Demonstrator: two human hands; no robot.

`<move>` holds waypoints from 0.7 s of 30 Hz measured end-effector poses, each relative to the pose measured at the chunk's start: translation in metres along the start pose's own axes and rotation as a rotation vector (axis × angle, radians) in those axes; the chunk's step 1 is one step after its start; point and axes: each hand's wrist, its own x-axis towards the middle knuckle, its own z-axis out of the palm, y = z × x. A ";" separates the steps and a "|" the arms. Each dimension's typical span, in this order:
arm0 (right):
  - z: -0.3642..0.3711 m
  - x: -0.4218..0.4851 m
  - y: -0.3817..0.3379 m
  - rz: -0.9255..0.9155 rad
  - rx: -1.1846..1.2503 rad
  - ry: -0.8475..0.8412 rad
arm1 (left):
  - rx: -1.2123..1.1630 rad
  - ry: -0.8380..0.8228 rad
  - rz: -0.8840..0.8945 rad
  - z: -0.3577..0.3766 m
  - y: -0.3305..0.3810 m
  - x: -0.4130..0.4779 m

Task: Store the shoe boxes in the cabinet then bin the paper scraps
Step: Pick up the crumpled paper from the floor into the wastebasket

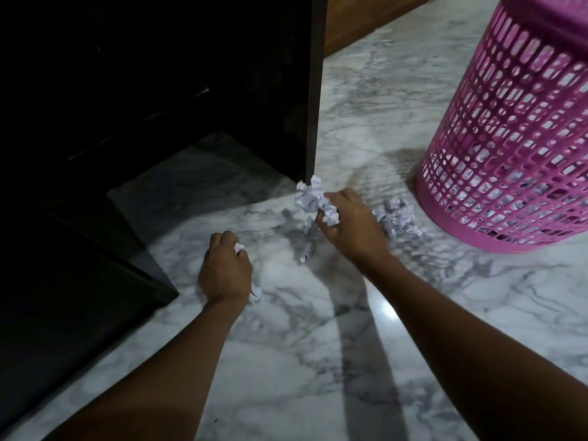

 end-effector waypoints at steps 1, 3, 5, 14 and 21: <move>-0.001 0.006 0.004 -0.017 -0.041 -0.021 | -0.030 0.001 0.011 -0.001 0.001 -0.002; 0.000 0.014 0.012 -0.060 -0.112 -0.093 | -0.081 0.027 0.025 -0.005 0.001 -0.007; 0.005 0.017 0.019 -0.098 -0.196 -0.184 | -0.105 0.069 0.059 -0.009 -0.001 -0.017; 0.024 -0.002 0.022 -0.109 -0.283 -0.267 | -0.015 0.073 0.247 -0.013 -0.004 -0.058; 0.027 -0.024 0.022 -0.094 -0.278 -0.223 | 0.183 -0.074 0.562 -0.012 -0.008 -0.072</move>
